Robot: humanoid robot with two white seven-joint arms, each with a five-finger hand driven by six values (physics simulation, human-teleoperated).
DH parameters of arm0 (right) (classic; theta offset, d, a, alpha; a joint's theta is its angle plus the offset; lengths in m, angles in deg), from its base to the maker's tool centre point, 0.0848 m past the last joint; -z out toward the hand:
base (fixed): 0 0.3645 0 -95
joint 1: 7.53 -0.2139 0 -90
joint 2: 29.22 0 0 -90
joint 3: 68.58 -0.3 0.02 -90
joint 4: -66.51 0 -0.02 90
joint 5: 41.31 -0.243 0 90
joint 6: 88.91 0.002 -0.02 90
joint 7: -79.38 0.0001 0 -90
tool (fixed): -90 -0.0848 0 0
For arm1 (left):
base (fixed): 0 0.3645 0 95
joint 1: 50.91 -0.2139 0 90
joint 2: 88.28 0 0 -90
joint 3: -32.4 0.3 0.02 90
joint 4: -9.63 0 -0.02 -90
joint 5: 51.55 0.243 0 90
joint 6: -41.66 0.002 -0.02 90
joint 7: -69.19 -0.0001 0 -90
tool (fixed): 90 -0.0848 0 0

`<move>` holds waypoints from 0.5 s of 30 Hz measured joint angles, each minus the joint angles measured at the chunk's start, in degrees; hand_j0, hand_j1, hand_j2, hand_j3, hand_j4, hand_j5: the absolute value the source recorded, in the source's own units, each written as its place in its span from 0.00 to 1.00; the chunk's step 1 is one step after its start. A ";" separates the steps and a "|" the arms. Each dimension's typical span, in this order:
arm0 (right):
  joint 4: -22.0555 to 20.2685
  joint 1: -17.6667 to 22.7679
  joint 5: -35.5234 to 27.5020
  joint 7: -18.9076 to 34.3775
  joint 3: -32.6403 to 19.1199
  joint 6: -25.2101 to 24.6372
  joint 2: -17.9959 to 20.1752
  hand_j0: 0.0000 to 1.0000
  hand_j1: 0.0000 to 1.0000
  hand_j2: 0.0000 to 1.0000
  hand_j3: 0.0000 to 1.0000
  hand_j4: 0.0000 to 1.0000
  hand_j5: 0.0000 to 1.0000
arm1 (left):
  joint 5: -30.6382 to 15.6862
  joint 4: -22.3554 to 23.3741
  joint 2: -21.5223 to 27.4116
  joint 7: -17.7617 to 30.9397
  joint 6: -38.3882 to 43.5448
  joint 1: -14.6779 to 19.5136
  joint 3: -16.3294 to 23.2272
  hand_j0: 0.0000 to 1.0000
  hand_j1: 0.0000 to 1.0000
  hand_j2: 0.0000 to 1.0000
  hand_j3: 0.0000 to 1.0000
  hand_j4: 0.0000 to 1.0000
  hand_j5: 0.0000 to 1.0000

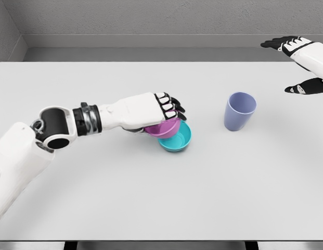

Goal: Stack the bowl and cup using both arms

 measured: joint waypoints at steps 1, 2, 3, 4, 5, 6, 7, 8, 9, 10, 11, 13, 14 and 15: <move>0.00 0.00 0.00 0.00 0.00 0.00 -0.01 1.00 1.00 1.00 1.00 1.00 1.00 | 0.20 0.04 -0.23 0.03 0.00 0.09 0.73 0.63 0.63 0.63 0.63 0.63 0.63; 0.01 0.00 0.00 0.00 0.00 -0.01 -0.01 1.00 1.00 1.00 1.00 1.00 1.00 | 0.70 0.09 -0.40 0.04 0.00 0.35 1.32 0.63 0.63 0.63 0.63 0.63 0.63; 0.02 0.00 0.00 0.00 0.00 -0.01 -0.02 1.00 1.00 1.00 1.00 1.00 1.00 | 1.24 0.12 -0.51 0.04 0.00 0.35 1.81 0.64 0.64 0.64 0.64 0.64 0.64; 0.02 0.00 0.00 0.00 0.00 -0.01 -0.02 1.00 1.00 1.00 1.00 1.00 1.00 | 1.67 0.15 -0.63 0.04 0.00 0.62 2.40 0.64 0.64 0.64 0.64 0.64 0.64; 0.08 0.00 0.00 0.00 0.00 -0.01 -0.02 1.00 1.00 1.00 1.00 1.00 1.00 | 2.03 0.22 -0.77 0.03 0.01 0.79 2.89 0.64 0.64 0.64 0.64 0.64 0.64; 0.16 0.00 0.00 0.00 0.00 -0.01 -0.02 1.00 1.00 1.00 1.00 1.00 1.00 | 2.41 0.40 -0.89 0.03 0.02 0.88 3.32 0.65 0.65 0.65 0.65 0.65 0.65; 0.23 0.00 0.00 0.00 0.00 -0.03 -0.02 1.00 1.00 1.00 1.00 1.00 1.00 | 2.69 0.65 -0.99 0.02 0.02 0.88 3.63 0.65 0.65 0.65 0.65 0.65 0.65; 0.30 0.00 0.00 0.00 0.00 -0.02 -0.02 1.00 1.00 1.00 1.00 1.00 1.00 | 2.91 0.89 -1.09 0.04 0.01 1.32 3.89 0.65 0.65 0.65 0.65 0.65 0.65; 0.34 0.00 0.00 0.00 0.00 -0.02 -0.02 1.00 1.00 1.00 1.00 1.00 1.00 | 3.04 1.25 -1.26 0.03 0.02 1.93 4.23 0.65 0.65 0.65 0.65 0.65 0.65; 0.37 0.00 0.00 0.00 0.00 -0.03 -0.03 1.00 1.00 1.00 1.00 1.00 1.00 | 3.12 1.62 -1.38 0.02 0.03 2.02 4.49 0.66 0.66 0.66 0.66 0.66 0.66; 0.41 -0.09 0.00 0.00 0.00 -0.03 -0.03 1.00 1.00 1.00 1.00 1.00 1.00 | 3.21 1.96 -1.49 0.00 0.03 2.11 4.71 0.66 0.66 0.66 0.66 0.66 0.66; 0.46 -0.09 0.00 0.00 0.00 -0.04 -0.03 1.00 1.00 1.00 1.00 1.00 1.00 | 3.32 2.40 -1.63 -0.03 0.02 2.20 5.01 0.66 0.66 0.66 0.66 0.66 0.66; 0.48 -0.09 0.00 0.00 0.00 -0.04 -0.03 1.00 1.00 1.00 1.00 1.00 1.00 | 3.36 2.53 -1.67 -0.03 0.02 2.37 5.16 0.66 0.66 0.66 0.66 0.66 0.66; 0.50 0.00 0.00 0.00 0.00 -0.04 -0.03 1.00 1.00 1.00 1.00 1.00 1.00 | 3.34 2.62 -1.70 -0.05 0.02 2.37 5.27 0.70 0.70 0.70 0.70 0.70 0.70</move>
